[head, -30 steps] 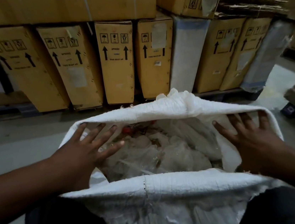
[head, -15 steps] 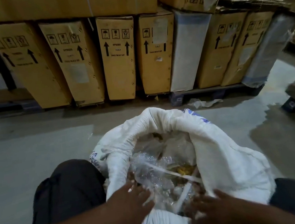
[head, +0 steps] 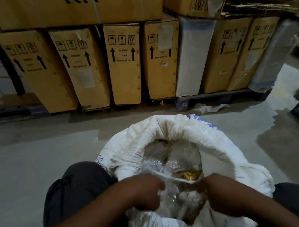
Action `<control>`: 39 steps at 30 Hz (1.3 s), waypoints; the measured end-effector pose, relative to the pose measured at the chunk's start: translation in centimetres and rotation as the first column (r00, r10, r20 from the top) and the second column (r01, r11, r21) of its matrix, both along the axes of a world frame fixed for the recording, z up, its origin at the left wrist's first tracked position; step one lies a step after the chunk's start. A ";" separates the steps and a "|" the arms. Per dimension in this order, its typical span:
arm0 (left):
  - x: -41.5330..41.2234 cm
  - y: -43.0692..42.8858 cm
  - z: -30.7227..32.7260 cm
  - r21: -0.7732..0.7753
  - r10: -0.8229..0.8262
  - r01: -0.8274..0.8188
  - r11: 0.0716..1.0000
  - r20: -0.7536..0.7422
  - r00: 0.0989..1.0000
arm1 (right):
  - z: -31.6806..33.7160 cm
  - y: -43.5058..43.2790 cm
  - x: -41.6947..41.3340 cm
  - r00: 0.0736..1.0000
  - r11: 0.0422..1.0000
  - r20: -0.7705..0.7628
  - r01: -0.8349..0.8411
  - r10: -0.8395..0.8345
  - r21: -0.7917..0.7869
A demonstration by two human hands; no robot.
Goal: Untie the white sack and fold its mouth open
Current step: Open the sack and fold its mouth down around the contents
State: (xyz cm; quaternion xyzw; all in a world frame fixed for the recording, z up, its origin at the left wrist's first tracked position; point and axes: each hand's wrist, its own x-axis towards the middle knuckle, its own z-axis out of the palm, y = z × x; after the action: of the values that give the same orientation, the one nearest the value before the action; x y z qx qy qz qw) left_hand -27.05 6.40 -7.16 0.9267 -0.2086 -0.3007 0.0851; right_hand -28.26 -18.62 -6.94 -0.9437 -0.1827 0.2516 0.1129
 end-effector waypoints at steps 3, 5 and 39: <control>2.7 -0.3 0.1 -0.351 0.234 -0.179 0.919 0.119 0.965 | -0.6 0.5 2.0 0.950 0.973 0.259 0.125 -0.173 0.192; 3.9 -0.3 -1.7 -0.432 0.329 -0.235 0.871 0.157 0.931 | -1.3 0.3 3.5 0.910 0.984 0.383 0.114 -0.159 0.138; 8.1 2.3 -6.2 -0.289 0.285 -0.123 0.949 0.627 0.725 | -4.9 -0.8 9.2 0.781 0.992 0.621 0.018 0.066 -0.128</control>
State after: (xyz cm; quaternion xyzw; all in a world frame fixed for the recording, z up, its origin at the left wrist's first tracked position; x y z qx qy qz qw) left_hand -18.92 8.71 -13.41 0.9739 -0.1540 0.0842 0.1439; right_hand -19.09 -19.40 -11.85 -0.9766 -0.2053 -0.0618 -0.0174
